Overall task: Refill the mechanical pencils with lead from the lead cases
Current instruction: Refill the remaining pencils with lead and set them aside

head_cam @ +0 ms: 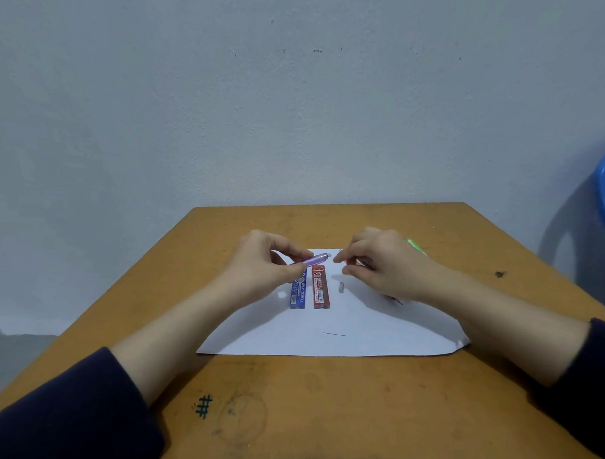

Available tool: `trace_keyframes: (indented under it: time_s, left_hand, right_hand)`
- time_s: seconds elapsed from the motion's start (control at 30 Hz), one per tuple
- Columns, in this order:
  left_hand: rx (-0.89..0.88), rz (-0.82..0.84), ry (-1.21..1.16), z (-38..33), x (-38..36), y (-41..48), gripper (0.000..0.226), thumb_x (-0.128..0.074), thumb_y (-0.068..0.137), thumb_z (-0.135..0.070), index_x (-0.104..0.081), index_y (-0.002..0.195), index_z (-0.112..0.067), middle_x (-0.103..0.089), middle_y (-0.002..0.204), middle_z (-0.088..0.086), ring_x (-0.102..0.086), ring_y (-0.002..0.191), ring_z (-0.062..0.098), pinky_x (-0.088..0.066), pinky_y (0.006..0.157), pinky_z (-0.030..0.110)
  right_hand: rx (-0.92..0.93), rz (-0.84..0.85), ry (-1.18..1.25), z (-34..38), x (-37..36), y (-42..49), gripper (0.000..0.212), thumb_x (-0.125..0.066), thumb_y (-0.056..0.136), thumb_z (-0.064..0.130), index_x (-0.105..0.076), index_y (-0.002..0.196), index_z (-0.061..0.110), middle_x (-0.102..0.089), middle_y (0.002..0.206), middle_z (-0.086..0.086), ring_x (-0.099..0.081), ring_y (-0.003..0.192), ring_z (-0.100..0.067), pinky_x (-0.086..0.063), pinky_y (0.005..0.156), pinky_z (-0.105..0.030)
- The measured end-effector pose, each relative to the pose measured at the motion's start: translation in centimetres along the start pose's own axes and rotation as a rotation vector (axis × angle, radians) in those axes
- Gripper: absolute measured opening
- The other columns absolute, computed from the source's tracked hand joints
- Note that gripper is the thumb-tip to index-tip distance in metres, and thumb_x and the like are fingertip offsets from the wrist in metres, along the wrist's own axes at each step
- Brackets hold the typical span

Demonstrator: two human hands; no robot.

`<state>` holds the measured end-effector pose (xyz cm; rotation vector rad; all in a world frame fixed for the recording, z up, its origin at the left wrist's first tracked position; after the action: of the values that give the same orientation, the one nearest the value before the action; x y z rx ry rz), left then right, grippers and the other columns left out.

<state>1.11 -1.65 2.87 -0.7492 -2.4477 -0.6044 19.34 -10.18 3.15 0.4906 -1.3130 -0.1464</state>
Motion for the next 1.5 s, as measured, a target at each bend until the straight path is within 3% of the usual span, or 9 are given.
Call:
trace_keyframes:
  time_s: [0.17, 0.4, 0.67, 0.83, 0.93, 1.03, 1.2, 1.37, 1.5]
  left_hand:
    - [-0.020, 0.005, 0.003, -0.1, -0.2, 0.0, 0.020, -0.071, 0.081, -0.010, -0.076, 0.084, -0.029, -0.073, 0.081, -0.008, -0.057, 0.056, 0.002, -0.045, 0.056, 0.026]
    - [-0.022, -0.002, -0.048, -0.1, -0.5, -0.2, 0.019, -0.075, 0.079, -0.012, -0.076, 0.081, -0.030, -0.074, 0.079, -0.002, -0.062, 0.061, 0.015, -0.045, 0.058, 0.031]
    - [-0.017, -0.005, -0.285, -1.0, -1.5, -0.9, 0.016, -0.073, 0.082, -0.006, -0.075, 0.094, -0.017, -0.074, 0.079, 0.010, -0.071, 0.066, 0.020, -0.059, 0.070, 0.030]
    - [-0.071, 0.012, -0.311, -1.0, -1.8, -0.9, 0.008, -0.069, 0.086, -0.016, -0.076, 0.090, -0.013, -0.074, 0.077, 0.003, -0.070, 0.072, 0.014, -0.058, 0.069, 0.028]
    - [-0.085, -0.058, -0.135, -0.2, -1.6, -0.2, 0.018, -0.063, 0.091, -0.029, -0.076, 0.088, -0.016, -0.074, 0.079, -0.006, -0.068, 0.078, 0.009, -0.052, 0.072, 0.025]
    - [-0.085, -0.069, 0.114, 0.3, -1.2, 0.1, 0.023, -0.055, 0.096, -0.029, -0.073, 0.105, -0.018, -0.069, 0.101, -0.013, -0.060, 0.090, -0.001, -0.040, 0.069, 0.005]
    - [-0.007, 0.083, 0.354, 2.3, -0.8, 0.9, 0.041, -0.041, 0.101, -0.030, -0.046, 0.141, -0.021, -0.041, 0.148, -0.008, -0.032, 0.138, 0.006, -0.023, 0.103, 0.017]
    - [0.044, 0.214, 0.442, 3.5, -1.3, 1.4, 0.052, -0.036, 0.103, -0.031, -0.025, 0.151, -0.014, -0.015, 0.159, -0.003, -0.009, 0.146, 0.007, -0.007, 0.112, 0.019]
    - [0.060, 0.248, 0.503, 4.1, -1.5, 1.6, 0.055, -0.034, 0.103, -0.036, -0.023, 0.151, -0.013, -0.013, 0.160, -0.001, -0.008, 0.147, 0.009, -0.009, 0.115, 0.024]
  right_hand:
    - [-0.049, -0.210, 0.129, 0.5, 0.4, -0.1, 0.016, -0.074, 0.080, 0.014, -0.076, 0.096, 0.014, -0.046, 0.065, 0.022, -0.045, 0.065, 0.000, -0.032, 0.061, -0.013]
    - [-0.216, -0.218, 0.302, 0.6, 0.1, 0.0, 0.010, -0.074, 0.080, 0.018, -0.076, 0.090, 0.020, -0.059, 0.067, 0.017, -0.054, 0.063, -0.003, -0.042, 0.061, -0.019]
    - [-0.541, -0.244, 1.088, 0.9, -0.5, 0.1, 0.013, -0.063, 0.086, 0.001, -0.068, 0.079, 0.009, -0.067, 0.074, -0.011, -0.054, 0.067, -0.019, -0.041, 0.067, -0.032]
    - [-0.658, -0.285, 1.371, 1.1, 0.2, 0.2, 0.006, -0.058, 0.090, 0.001, -0.064, 0.090, 0.000, -0.061, 0.071, -0.013, -0.054, 0.058, -0.016, -0.046, 0.056, -0.021]
    - [-0.731, -0.277, 1.340, 0.6, 0.5, 0.1, 0.009, -0.060, 0.089, 0.004, -0.064, 0.094, -0.003, -0.059, 0.069, -0.014, -0.054, 0.049, -0.014, -0.049, 0.051, -0.019]
    - [-0.789, -0.216, 1.210, 0.3, 0.8, -0.2, 0.016, -0.062, 0.088, 0.002, -0.063, 0.098, -0.009, -0.059, 0.069, -0.017, -0.053, 0.048, -0.015, -0.048, 0.047, -0.019]
    - [-0.844, -0.044, 0.919, -0.3, 0.6, -0.4, 0.013, -0.066, 0.086, 0.003, -0.069, 0.096, -0.004, -0.066, 0.072, -0.016, -0.053, 0.049, -0.015, -0.052, 0.050, -0.023]
    - [-0.854, 0.107, 0.712, -0.1, 0.1, -0.8, 0.010, -0.067, 0.085, 0.003, -0.070, 0.093, -0.001, -0.068, 0.075, -0.023, -0.060, 0.044, -0.016, -0.056, 0.077, -0.042]
    - [-0.809, 0.172, 0.575, 0.3, 0.0, -0.9, 0.019, -0.067, 0.084, -0.001, -0.068, 0.103, 0.003, -0.065, 0.052, -0.006, -0.062, 0.043, -0.015, -0.057, 0.057, -0.024]
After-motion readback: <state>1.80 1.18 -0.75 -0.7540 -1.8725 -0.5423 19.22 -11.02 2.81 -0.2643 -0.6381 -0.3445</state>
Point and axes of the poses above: each hand's wrist, its own y-axis towards the middle knuckle, its own x-axis out of the back of the hand, z = x × y, the point moved 2 cm from there along y, towards the middle knuckle
